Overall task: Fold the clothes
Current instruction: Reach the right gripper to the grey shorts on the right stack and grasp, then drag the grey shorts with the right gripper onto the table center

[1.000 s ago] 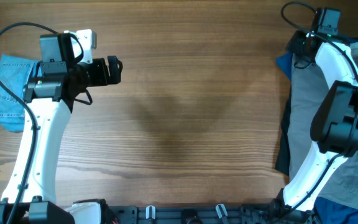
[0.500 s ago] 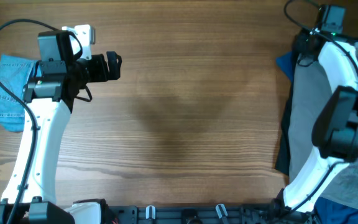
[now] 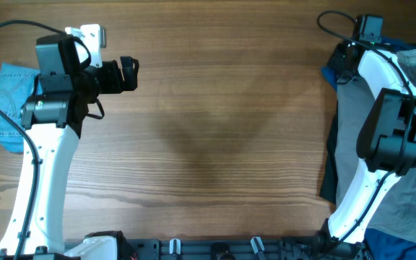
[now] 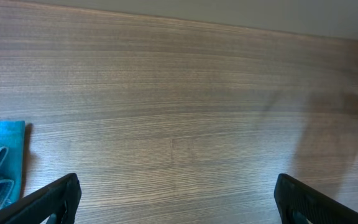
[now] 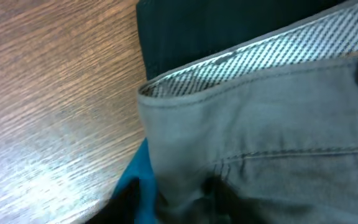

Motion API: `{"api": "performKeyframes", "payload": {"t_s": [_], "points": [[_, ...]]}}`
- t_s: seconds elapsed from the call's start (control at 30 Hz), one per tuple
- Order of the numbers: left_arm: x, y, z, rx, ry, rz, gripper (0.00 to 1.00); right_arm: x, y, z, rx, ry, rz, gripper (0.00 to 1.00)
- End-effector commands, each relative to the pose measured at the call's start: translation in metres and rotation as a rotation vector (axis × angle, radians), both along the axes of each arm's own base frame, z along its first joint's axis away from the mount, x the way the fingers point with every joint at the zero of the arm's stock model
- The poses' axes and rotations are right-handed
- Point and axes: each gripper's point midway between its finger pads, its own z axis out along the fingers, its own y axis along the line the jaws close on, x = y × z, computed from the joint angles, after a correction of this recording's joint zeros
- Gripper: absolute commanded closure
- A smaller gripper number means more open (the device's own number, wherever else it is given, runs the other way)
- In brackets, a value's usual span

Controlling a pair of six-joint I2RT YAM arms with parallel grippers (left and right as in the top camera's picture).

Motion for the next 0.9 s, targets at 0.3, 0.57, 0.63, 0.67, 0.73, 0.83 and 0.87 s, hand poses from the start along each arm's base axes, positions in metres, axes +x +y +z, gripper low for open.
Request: {"api": "performKeyframes", "payload": {"t_s": [0.3,0.57,0.63,0.67,0.73,0.83,0.87], "points": [[-0.007,-0.002,0.042,-0.011,-0.105,-0.011,0.04,0.014,-0.001,0.126,-0.013,-0.268,0.013,0.96],[-0.066,0.005,0.115,0.03,-0.279,0.035,0.07,0.012,0.175,0.253,0.299,-0.57,0.499,0.96],[-0.076,0.017,0.105,0.075,-0.228,0.099,0.06,-0.01,0.292,0.238,0.369,-0.509,0.711,0.96],[-0.079,0.022,0.105,0.089,-0.225,0.12,0.05,-0.033,0.357,0.227,0.402,-0.472,0.837,0.96],[-0.081,0.03,0.109,0.116,-0.243,0.159,0.03,-0.097,0.463,0.209,0.439,-0.408,1.118,0.85],[-0.077,0.034,0.118,0.131,-0.28,0.179,0.0,-0.177,0.539,0.203,0.244,-0.425,1.415,0.17],[-0.075,0.034,0.121,0.13,-0.294,0.18,0.0,-0.169,0.53,0.209,0.173,-0.443,1.368,0.15]]}}
